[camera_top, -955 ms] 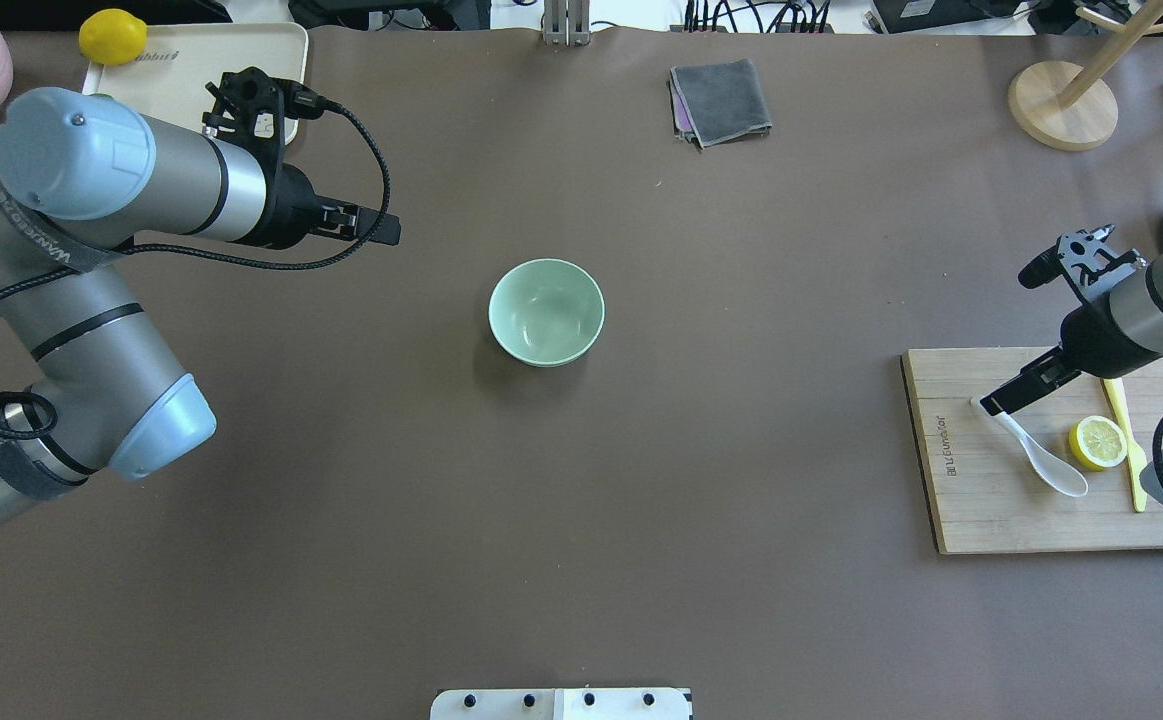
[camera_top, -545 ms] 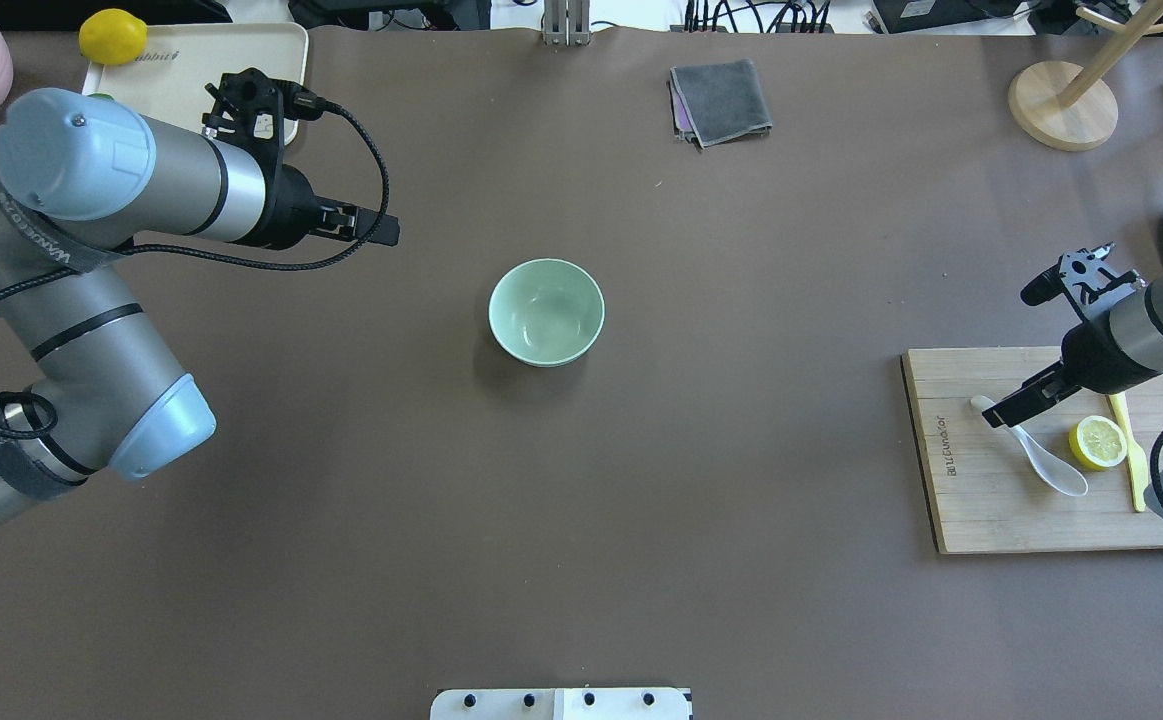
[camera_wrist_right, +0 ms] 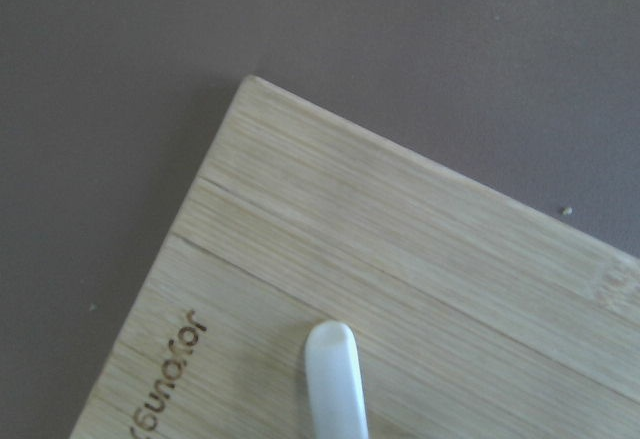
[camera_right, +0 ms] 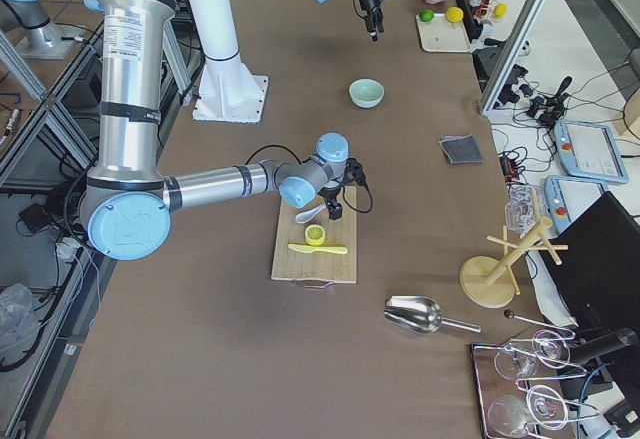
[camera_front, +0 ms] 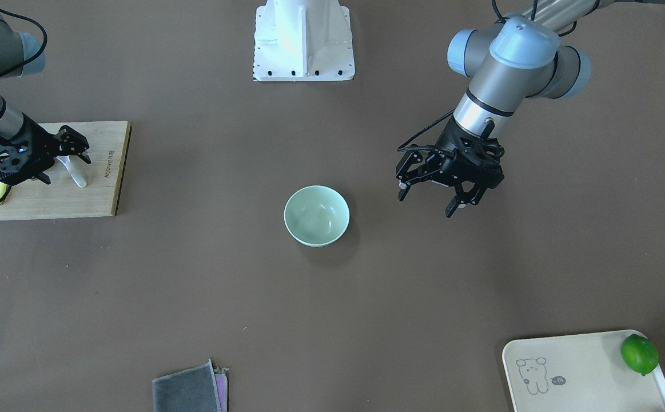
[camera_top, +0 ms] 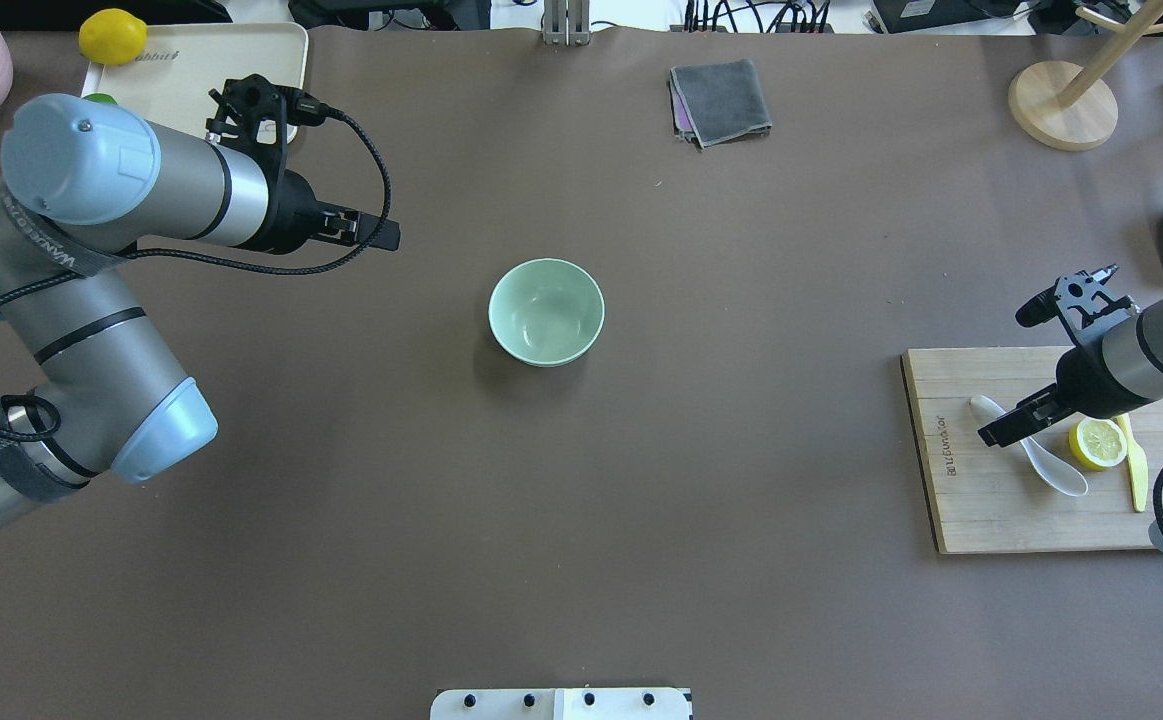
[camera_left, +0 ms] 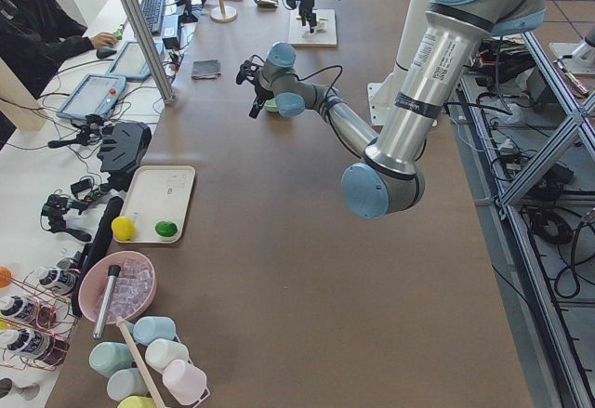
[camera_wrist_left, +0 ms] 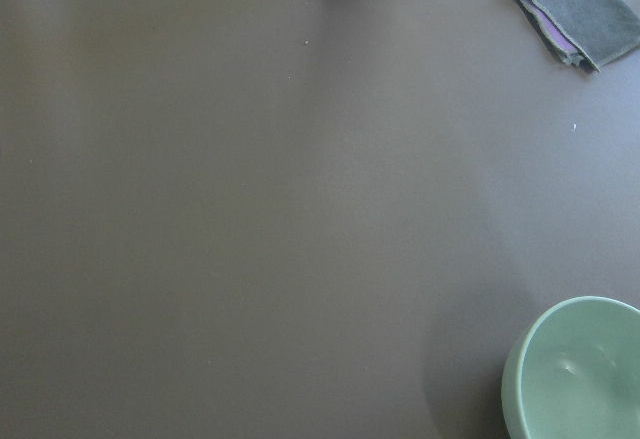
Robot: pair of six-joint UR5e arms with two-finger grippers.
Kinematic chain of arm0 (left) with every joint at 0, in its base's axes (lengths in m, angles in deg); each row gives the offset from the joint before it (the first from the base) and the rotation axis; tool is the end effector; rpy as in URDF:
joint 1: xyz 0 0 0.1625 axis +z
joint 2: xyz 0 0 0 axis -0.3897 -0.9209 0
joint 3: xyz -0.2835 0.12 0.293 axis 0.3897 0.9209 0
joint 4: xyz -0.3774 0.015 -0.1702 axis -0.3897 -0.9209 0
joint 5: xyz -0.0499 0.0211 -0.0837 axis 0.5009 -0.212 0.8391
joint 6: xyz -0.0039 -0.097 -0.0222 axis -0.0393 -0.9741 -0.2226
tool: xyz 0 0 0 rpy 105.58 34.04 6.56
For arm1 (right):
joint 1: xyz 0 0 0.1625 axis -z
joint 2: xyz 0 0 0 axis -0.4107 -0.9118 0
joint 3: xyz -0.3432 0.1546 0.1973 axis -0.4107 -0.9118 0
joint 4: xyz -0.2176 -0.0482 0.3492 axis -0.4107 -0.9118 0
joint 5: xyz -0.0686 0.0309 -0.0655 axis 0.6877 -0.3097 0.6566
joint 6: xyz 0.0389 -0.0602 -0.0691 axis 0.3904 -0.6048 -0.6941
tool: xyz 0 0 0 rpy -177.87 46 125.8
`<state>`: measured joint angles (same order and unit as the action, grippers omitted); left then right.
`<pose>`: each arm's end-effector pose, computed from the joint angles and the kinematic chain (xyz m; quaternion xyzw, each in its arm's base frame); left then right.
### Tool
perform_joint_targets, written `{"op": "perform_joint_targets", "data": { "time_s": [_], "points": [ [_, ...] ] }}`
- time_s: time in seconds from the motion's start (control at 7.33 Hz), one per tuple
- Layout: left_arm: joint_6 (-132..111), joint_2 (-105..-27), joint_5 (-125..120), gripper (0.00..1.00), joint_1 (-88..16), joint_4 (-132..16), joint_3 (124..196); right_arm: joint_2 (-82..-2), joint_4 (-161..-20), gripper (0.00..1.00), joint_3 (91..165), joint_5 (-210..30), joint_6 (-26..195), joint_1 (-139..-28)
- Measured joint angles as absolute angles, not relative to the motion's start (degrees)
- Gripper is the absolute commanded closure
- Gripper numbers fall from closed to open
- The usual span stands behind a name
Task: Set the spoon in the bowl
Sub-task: 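Lower the right gripper and close it on the white spoon handle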
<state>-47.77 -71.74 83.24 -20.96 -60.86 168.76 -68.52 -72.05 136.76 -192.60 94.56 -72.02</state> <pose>0.3843 -0.5133 0.2742 0.2472 0.4817 0.0358 0.8400 -0.2622 -0.4010 0.5527 0.0865 -0.4110 -0.2186 0.8808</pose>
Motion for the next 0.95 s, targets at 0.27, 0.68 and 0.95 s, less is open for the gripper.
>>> {"op": "perform_joint_targets", "data": {
  "time_s": [0.27, 0.68, 0.95],
  "points": [
    [-47.77, -71.68, 83.22, 0.02, -20.87, -60.86, 168.68, -69.44, -72.05, 0.02, 137.91, -191.02, 95.70, -70.79],
    [-47.77, -71.65, 83.22, 0.02, -20.76, -60.86, 168.46, -69.78, -72.05, 0.62, 138.00, -190.11, 95.89, -70.53],
    [-47.77, -71.65, 83.22, 0.02, -20.75, -60.86, 168.38, -69.81, -72.05, 0.93, 137.87, -189.70, 95.90, -70.39]
  ]
}}
